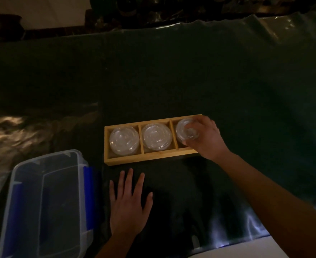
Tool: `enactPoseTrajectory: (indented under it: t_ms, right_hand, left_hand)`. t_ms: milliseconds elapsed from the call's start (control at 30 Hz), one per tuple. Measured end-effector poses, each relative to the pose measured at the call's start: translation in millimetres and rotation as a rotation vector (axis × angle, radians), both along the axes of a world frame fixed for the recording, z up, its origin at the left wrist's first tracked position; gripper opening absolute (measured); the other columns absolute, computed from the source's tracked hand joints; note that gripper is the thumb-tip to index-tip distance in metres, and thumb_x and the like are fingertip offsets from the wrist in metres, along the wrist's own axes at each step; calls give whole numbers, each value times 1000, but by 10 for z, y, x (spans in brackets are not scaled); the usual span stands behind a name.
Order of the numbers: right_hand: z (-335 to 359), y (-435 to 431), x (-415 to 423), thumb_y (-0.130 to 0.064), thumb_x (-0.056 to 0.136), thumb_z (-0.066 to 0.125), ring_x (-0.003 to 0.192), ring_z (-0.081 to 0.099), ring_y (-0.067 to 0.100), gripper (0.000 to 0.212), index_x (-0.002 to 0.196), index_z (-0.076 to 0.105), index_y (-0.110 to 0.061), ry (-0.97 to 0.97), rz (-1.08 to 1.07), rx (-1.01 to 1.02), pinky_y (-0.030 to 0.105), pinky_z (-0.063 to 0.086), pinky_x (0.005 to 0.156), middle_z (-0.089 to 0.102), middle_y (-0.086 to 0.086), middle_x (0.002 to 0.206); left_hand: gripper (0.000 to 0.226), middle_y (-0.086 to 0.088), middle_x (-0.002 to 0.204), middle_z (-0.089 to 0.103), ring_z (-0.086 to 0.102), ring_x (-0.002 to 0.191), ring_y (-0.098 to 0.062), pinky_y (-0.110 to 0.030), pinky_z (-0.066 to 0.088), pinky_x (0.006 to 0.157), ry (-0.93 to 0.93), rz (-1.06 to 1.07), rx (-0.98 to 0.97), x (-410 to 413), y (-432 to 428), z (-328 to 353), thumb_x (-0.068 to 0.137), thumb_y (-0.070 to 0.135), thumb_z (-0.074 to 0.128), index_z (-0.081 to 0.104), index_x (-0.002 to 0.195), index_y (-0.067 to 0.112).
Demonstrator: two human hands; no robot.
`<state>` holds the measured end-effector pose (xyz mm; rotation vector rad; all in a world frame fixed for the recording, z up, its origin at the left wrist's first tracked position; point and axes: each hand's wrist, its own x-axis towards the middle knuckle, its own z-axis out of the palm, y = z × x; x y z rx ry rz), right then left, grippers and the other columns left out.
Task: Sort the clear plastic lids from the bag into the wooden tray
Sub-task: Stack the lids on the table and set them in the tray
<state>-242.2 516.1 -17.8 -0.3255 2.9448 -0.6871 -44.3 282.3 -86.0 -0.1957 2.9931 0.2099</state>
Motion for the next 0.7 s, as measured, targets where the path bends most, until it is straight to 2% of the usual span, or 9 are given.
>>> enactPoseTrajectory:
  t_ms: [100, 300, 433, 567, 633, 700]
  right_hand:
    - [-6, 22, 18, -46, 67, 84, 131, 38, 21, 65, 124, 57, -35, 10, 1, -17, 45, 39, 107, 37, -6, 144]
    - [43, 64, 40, -47, 66, 84, 135, 35, 22, 77, 133, 50, -31, -27, -6, -11, 45, 33, 109, 36, -5, 148]
    - [97, 88, 114, -46, 75, 79, 132, 40, 20, 70, 136, 49, -28, 11, -29, -59, 40, 37, 107, 42, -3, 145]
    - [191, 67, 213, -40, 83, 74, 130, 42, 21, 62, 138, 49, -25, 42, -9, -55, 42, 43, 105, 45, -1, 144]
    - [253, 32, 274, -40, 85, 70, 129, 42, 22, 60, 139, 49, -24, 57, 11, -46, 41, 44, 104, 46, 0, 143]
    - [324, -16, 330, -40, 87, 68, 130, 43, 22, 59, 140, 49, -23, 75, 21, -50, 38, 42, 102, 47, 1, 143]
  left_hand:
    - [67, -13, 157, 48, 38, 148, -36, -67, 32, 115, -6, 3, -1, -2, 0, -3, 91, 63, 35, 55, 145, 27]
    - [67, -13, 158, 47, 35, 149, -36, -67, 31, 116, -3, 10, 18, 3, -1, -24, 92, 63, 35, 54, 146, 27]
    - [66, -13, 159, 44, 31, 151, -35, -66, 26, 118, 12, 1, 34, 10, -11, -61, 94, 62, 36, 50, 147, 27]
    - [66, -12, 161, 41, 28, 152, -35, -66, 24, 119, -10, 6, 67, 9, -16, -44, 94, 63, 35, 47, 149, 28]
    - [70, -11, 165, 35, 22, 155, -33, -64, 16, 122, -27, 9, 91, 11, -16, -1, 92, 65, 34, 44, 152, 29]
    - [76, -7, 171, 19, 6, 158, -29, -58, 2, 125, -89, 2, 125, -20, -38, 62, 91, 69, 36, 31, 158, 34]
